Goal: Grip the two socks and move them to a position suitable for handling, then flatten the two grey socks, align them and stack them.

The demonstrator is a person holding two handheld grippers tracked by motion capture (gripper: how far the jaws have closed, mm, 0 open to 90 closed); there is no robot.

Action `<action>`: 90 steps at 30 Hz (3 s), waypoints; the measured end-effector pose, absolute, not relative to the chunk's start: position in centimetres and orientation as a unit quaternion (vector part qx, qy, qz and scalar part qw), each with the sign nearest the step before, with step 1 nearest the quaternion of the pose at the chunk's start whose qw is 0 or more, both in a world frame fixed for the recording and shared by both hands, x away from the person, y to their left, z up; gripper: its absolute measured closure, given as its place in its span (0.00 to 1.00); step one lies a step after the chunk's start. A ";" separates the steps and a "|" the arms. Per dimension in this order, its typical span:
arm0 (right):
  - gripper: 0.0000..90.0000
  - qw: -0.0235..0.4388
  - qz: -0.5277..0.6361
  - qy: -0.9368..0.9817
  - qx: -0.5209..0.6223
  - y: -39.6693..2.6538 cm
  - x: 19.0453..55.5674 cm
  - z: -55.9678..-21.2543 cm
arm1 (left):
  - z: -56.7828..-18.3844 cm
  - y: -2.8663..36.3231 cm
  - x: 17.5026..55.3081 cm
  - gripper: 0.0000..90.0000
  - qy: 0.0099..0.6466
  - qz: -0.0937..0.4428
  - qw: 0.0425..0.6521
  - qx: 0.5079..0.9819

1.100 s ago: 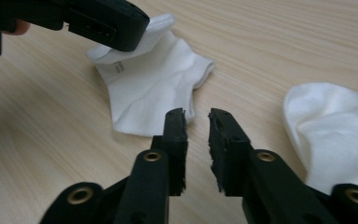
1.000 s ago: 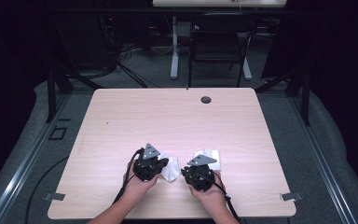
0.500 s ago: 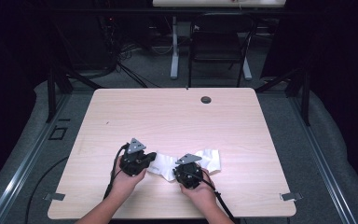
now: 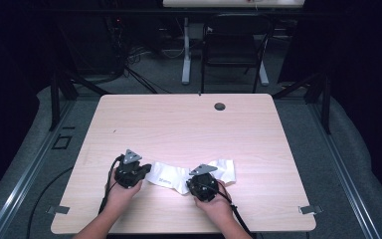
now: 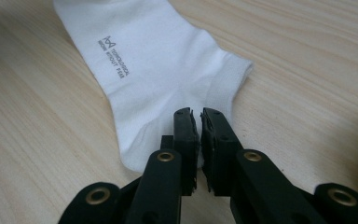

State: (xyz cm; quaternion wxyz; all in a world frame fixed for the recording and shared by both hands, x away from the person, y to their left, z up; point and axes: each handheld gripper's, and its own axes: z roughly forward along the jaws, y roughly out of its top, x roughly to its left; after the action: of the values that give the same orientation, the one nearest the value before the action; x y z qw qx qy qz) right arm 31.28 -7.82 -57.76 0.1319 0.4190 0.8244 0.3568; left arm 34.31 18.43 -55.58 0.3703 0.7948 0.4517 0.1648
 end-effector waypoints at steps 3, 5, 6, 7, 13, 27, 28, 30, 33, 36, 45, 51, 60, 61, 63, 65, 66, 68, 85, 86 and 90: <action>0.94 0.132 0.353 0.826 0.418 -8.1 31.2 -57.7 | -56.1 18.9 34.2 1.00 0.456 0.163 0.361 0.797; 0.94 0.132 0.353 0.826 0.418 -8.3 31.2 -57.7 | -56.4 19.1 34.1 0.99 0.458 0.160 0.354 0.800; 0.94 0.132 0.353 0.826 0.418 -8.3 31.2 -57.7 | -56.4 19.1 34.1 0.99 0.458 0.160 0.354 0.800; 0.94 0.131 0.350 0.828 0.418 -8.5 31.2 -57.6 | -56.5 19.2 34.1 0.99 0.459 0.159 0.355 0.799; 0.91 0.133 0.349 0.827 0.421 -8.8 31.1 -57.5 | -55.7 19.5 33.8 0.90 0.454 0.168 0.387 0.784; 0.91 0.136 0.355 0.821 0.425 -8.6 30.9 -57.7 | -57.8 17.9 34.1 0.84 0.413 0.152 0.362 0.822; 0.91 0.135 0.354 0.822 0.426 -8.7 30.9 -57.7 | -57.9 17.8 34.0 0.83 0.411 0.153 0.359 0.824; 0.91 0.134 0.354 0.821 0.428 -8.8 31.0 -57.7 | -57.9 17.6 33.8 0.82 0.408 0.156 0.357 0.825; 0.91 0.132 0.351 0.823 0.427 -9.1 30.9 -57.7 | -57.9 17.4 33.3 0.81 0.404 0.160 0.354 0.828; 0.91 0.129 0.348 0.826 0.425 -9.3 30.7 -57.6 | -57.9 17.3 32.7 0.81 0.404 0.155 0.355 0.829; 0.91 0.123 0.341 0.834 0.416 -10.2 29.1 -57.4 | -57.7 16.7 30.7 0.79 0.391 0.143 0.349 0.840; 0.91 0.118 0.339 0.840 0.407 -10.5 27.9 -57.4 | -57.7 16.7 29.4 0.79 0.388 0.132 0.356 0.840; 0.91 0.116 0.344 0.838 0.408 -11.3 27.4 -57.4 | -57.8 16.7 28.4 0.79 0.387 0.117 0.367 0.838; 0.91 0.117 0.342 0.841 0.403 -11.4 27.4 -57.4 | -57.8 16.7 28.4 0.79 0.386 0.117 0.368 0.838; 0.90 0.114 0.345 0.840 0.403 -11.5 27.4 -57.4 | -57.9 16.7 28.4 0.78 0.387 0.115 0.370 0.837; 0.90 0.111 0.349 0.838 0.405 -11.6 27.4 -57.5 | -57.8 16.7 28.3 0.77 0.387 0.113 0.371 0.836; 0.89 0.106 0.349 0.838 0.406 -11.6 27.4 -57.5 | -57.8 16.8 28.3 0.76 0.388 0.112 0.373 0.836; 0.87 0.107 0.350 0.836 0.408 -11.6 27.4 -57.4 | -57.8 16.7 28.3 0.74 0.391 0.113 0.377 0.832; 0.78 0.176 0.370 0.807 0.425 -14.4 28.4 -55.1 | -56.7 17.8 29.2 0.60 0.397 0.138 0.403 0.813; 0.79 0.178 0.371 0.804 0.429 -14.5 28.5 -55.1 | -56.7 17.8 29.2 0.60 0.398 0.137 0.403 0.813; 0.80 0.186 0.367 0.796 0.443 -15.2 29.4 -54.6 | -56.7 17.9 29.4 0.60 0.401 0.136 0.403 0.812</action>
State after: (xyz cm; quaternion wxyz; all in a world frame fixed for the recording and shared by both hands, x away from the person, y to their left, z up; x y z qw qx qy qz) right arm 29.38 -15.18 -54.64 0.1857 0.4433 0.7963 0.3674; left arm 29.39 17.92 -56.72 0.4031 0.8115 0.4007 0.1355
